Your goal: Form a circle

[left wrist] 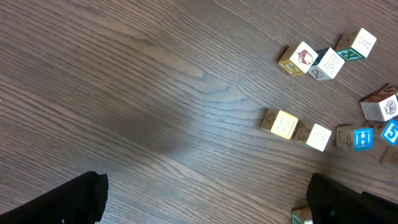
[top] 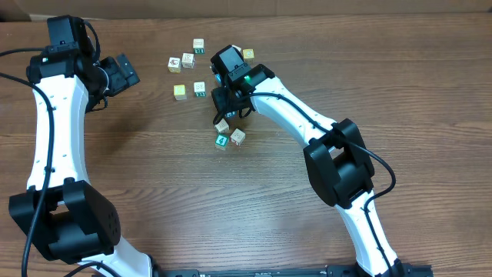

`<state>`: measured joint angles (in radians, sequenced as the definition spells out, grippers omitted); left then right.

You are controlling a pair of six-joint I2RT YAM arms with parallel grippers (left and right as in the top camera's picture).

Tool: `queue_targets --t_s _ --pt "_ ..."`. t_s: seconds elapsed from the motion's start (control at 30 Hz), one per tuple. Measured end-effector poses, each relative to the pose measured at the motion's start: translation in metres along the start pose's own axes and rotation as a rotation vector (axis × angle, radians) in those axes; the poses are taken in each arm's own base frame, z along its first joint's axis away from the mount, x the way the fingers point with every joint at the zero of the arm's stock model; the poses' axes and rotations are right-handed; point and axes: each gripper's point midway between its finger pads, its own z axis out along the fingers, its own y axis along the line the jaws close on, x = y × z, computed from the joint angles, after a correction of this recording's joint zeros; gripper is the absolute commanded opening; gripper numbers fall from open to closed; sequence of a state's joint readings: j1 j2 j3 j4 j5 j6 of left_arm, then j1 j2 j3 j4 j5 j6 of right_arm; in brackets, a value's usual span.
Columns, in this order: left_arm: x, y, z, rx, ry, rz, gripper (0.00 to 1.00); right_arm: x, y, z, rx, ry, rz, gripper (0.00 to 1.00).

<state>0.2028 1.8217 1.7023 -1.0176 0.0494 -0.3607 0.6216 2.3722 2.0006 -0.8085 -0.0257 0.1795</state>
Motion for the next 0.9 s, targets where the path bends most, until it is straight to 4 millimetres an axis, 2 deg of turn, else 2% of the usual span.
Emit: queue_targets --t_s 0.3,0.5,0.63,0.73,0.9 --pt "0.0 0.0 0.0 0.0 0.0 0.0 0.99 0.002 -0.001 0.001 0.002 0.007 0.0 0.53" --pt "0.0 0.0 0.0 0.0 0.0 0.0 0.99 0.009 -0.003 0.008 0.004 0.014 0.001 0.52" --pt "0.0 0.0 0.0 0.0 0.0 0.0 0.99 0.013 -0.004 0.01 0.007 0.025 0.003 0.47" --pt "0.0 0.0 0.0 0.0 0.0 0.0 1.0 0.012 -0.005 0.01 0.012 0.022 -0.001 0.4" --pt "0.0 0.0 0.0 0.0 0.0 0.0 0.99 0.009 -0.01 0.01 0.041 0.008 0.001 0.36"
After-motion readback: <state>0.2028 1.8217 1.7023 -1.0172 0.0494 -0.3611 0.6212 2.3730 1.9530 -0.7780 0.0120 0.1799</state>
